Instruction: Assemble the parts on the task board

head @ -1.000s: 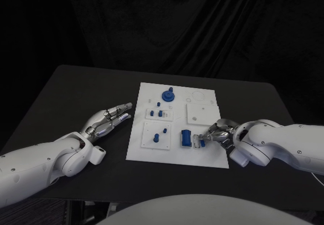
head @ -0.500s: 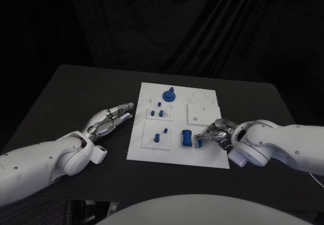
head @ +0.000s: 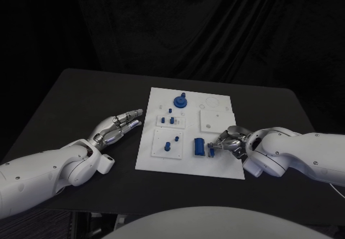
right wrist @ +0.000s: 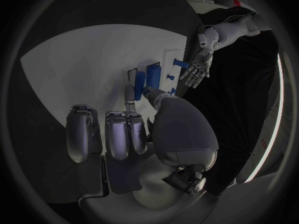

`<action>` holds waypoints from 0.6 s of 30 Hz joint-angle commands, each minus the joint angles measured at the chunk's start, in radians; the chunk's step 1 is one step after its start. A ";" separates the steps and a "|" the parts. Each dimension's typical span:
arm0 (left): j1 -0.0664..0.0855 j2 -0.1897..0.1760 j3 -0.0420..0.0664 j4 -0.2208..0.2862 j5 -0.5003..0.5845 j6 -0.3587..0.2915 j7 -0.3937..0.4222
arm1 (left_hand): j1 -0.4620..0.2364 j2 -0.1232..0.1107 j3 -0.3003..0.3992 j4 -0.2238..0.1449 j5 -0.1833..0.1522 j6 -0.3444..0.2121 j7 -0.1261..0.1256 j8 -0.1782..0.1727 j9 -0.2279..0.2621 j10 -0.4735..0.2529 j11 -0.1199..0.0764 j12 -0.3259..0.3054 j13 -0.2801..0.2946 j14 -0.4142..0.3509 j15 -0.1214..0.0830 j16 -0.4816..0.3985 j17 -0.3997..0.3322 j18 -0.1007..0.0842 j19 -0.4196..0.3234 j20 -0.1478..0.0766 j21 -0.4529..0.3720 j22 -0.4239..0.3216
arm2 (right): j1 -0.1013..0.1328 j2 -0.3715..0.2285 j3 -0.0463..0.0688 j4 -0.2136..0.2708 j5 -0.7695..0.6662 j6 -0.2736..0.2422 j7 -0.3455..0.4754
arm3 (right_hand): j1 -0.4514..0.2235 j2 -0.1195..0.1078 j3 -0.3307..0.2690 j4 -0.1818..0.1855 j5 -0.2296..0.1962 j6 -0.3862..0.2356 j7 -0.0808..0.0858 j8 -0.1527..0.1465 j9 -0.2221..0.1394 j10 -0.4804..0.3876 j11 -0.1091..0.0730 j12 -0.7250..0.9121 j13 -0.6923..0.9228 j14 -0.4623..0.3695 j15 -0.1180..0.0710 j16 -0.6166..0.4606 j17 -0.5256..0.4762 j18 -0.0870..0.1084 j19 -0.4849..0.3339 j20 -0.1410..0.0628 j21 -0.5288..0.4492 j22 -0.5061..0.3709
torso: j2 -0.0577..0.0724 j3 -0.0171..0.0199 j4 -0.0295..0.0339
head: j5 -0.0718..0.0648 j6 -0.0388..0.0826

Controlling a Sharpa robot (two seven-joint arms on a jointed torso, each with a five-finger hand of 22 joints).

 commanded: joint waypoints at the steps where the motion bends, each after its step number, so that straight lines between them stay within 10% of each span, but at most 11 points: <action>1: -0.002 0.002 0.001 0.001 0.003 0.012 0.047 | 0.007 0.000 0.004 0.000 -0.001 -0.001 0.001 0.002 0.001 -0.001 0.006 0.005 0.001 0.003 0.000 0.004 0.001 0.011 0.006 -0.001 0.007 -0.002 | -0.004 0.004 -0.002 -0.001 -0.034 0.040 -0.014 | -0.022 -0.004 -0.020 0.004 -0.003 -0.011 0.001 -0.006 0.003 0.104 0.007 0.003 0.263 0.090 0.008 -0.007 0.186 0.006 0.033 0.010 -0.010 0.213 | 0.000 -0.0004 -0.0006 | 0.000 0.000; 18: -0.004 0.003 0.001 -0.001 0.003 0.014 0.044 | 0.008 0.001 0.005 0.000 -0.001 -0.002 0.002 0.001 0.000 -0.002 0.006 0.004 0.001 0.003 0.000 0.004 0.001 0.011 0.006 -0.001 0.006 -0.003 | -0.007 0.006 -0.002 -0.006 -0.066 0.050 -0.027 | -0.120 0.001 -0.152 0.082 -0.002 -0.017 0.010 -0.027 0.023 0.104 0.015 0.003 0.263 0.086 0.016 -0.014 0.169 0.012 0.022 0.019 -0.032 0.206 | -0.001 0.0006 -0.0003 | 0.002 0.000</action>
